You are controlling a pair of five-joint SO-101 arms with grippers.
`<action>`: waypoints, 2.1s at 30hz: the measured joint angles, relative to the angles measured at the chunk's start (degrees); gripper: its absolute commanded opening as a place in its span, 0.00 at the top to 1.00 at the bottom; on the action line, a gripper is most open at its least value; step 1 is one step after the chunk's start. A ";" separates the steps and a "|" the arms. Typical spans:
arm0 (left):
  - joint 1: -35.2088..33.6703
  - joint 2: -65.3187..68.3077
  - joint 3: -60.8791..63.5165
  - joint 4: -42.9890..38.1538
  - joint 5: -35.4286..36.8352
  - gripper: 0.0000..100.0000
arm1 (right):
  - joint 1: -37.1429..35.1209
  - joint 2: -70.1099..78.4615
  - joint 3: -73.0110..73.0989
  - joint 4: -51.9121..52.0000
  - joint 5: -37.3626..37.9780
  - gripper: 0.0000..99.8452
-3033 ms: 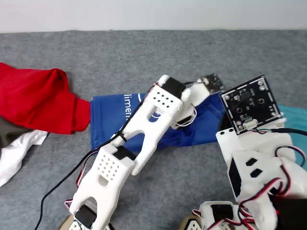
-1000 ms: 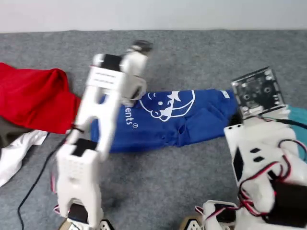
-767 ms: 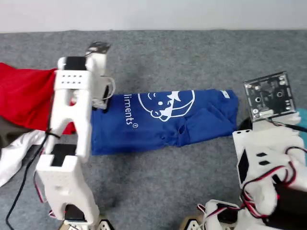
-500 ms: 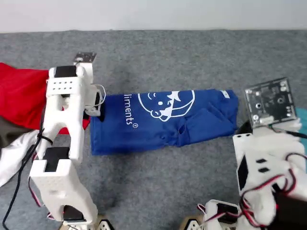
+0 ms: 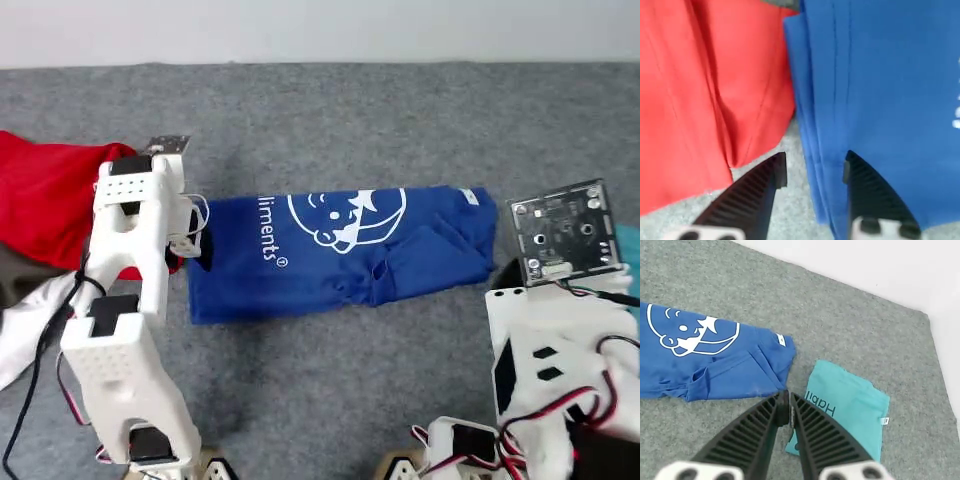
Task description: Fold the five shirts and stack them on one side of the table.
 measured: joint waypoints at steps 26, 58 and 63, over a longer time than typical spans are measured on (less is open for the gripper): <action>5.19 1.76 -0.70 0.09 -4.84 0.99 | 0.00 0.00 0.00 0.00 0.00 0.99; 15.21 -13.01 -21.19 13.71 -10.99 0.99 | -0.09 0.09 0.00 0.00 0.00 0.99; 25.85 -13.01 -22.51 13.80 -9.76 0.99 | -0.09 0.09 0.00 0.00 0.00 0.99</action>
